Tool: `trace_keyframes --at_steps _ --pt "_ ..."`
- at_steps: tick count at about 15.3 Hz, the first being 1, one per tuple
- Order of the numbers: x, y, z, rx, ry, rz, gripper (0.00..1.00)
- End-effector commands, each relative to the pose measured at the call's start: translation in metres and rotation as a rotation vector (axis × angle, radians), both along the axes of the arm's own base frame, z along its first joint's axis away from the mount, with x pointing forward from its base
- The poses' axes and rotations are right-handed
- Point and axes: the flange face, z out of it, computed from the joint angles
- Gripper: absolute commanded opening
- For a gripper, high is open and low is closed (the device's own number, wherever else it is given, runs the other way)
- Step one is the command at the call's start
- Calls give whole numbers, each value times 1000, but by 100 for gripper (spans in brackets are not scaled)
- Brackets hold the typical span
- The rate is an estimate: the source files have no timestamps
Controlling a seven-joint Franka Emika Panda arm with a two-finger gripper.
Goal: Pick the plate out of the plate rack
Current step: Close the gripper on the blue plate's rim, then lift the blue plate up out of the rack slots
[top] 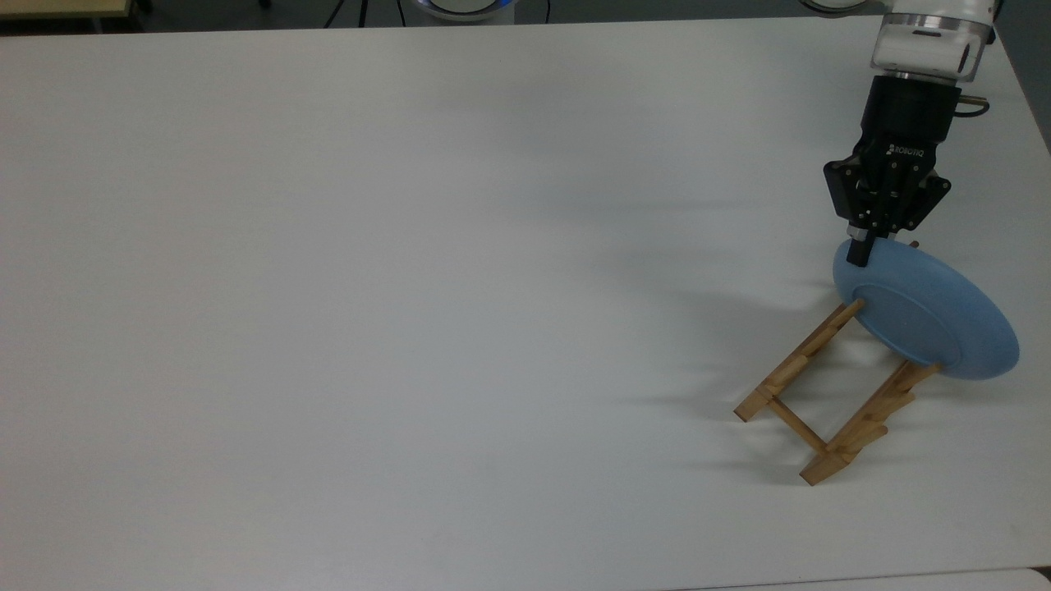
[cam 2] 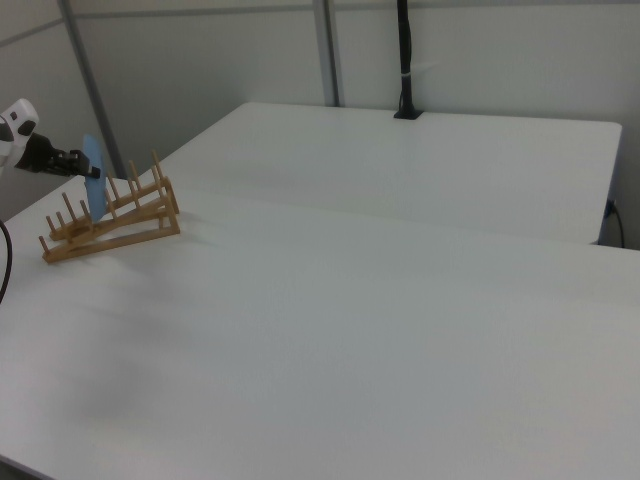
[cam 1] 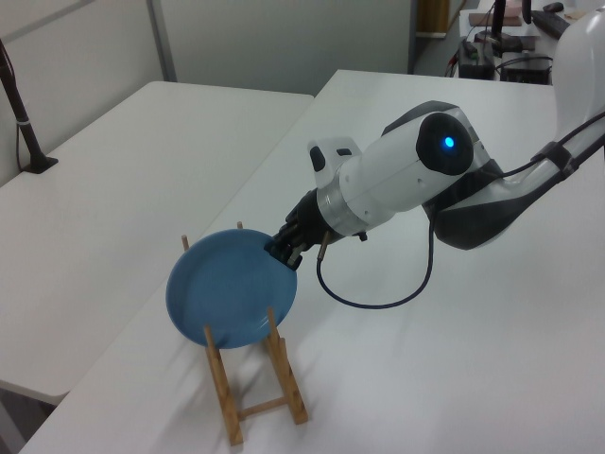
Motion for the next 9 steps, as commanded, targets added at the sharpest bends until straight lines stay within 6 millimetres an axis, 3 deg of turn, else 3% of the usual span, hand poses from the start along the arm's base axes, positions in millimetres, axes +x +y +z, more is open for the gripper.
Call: trace_keyframes --at_steps 1,5,9 --pt "0 -1 19 12 -48 2 0" --pt "-6 -12 73 69 -94 -18 0" --pt "-6 -59 125 179 -35 -109 0"
